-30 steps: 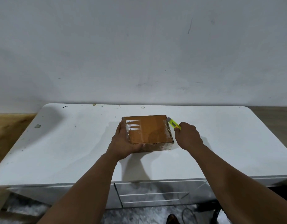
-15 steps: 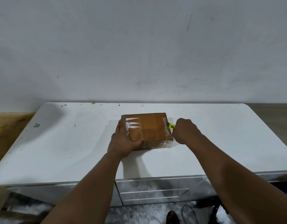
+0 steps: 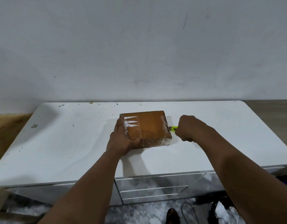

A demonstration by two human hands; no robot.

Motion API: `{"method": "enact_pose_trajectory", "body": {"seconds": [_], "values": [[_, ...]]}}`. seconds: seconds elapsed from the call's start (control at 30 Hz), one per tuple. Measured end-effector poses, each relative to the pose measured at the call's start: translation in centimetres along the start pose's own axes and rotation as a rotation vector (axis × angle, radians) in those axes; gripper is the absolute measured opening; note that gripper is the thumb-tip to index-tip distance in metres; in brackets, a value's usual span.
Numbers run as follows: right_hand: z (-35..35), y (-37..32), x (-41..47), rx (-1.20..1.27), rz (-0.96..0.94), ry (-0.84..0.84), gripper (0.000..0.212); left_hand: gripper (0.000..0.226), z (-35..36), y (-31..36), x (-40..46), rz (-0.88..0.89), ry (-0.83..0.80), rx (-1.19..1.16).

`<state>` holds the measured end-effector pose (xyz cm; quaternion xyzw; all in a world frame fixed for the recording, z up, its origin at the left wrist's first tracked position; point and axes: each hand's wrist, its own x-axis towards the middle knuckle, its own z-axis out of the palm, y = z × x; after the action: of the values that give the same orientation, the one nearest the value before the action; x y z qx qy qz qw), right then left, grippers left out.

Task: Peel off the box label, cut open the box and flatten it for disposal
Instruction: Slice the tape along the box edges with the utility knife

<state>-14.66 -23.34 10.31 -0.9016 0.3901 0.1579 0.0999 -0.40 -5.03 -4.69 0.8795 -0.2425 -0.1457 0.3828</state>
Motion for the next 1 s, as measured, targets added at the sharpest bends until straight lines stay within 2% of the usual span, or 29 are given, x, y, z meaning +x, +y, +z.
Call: {"method": "enact_pose_trajectory", "body": {"seconds": [0.23, 0.53, 0.73, 1.0], "values": [[0.1, 0.0, -0.7, -0.039, -0.023, 0.005, 0.021, 0.144, 0.1, -0.2, 0.2, 0.010, -0.009, 0.014], [-0.6, 0.8, -0.9, 0.030, -0.009, -0.018, 0.019, 0.143, 0.2, -0.2, 0.2, 0.015, 0.004, -0.004], [0.0, 0.9, -1.1, 0.005, -0.047, 0.037, 0.022, 0.144, 0.1, -0.2, 0.2, 0.022, -0.007, 0.002], [0.8, 1.4, -1.0, 0.032, -0.022, -0.057, 0.018, 0.143, 0.2, -0.4, 0.3, 0.011, 0.000, 0.007]]}}
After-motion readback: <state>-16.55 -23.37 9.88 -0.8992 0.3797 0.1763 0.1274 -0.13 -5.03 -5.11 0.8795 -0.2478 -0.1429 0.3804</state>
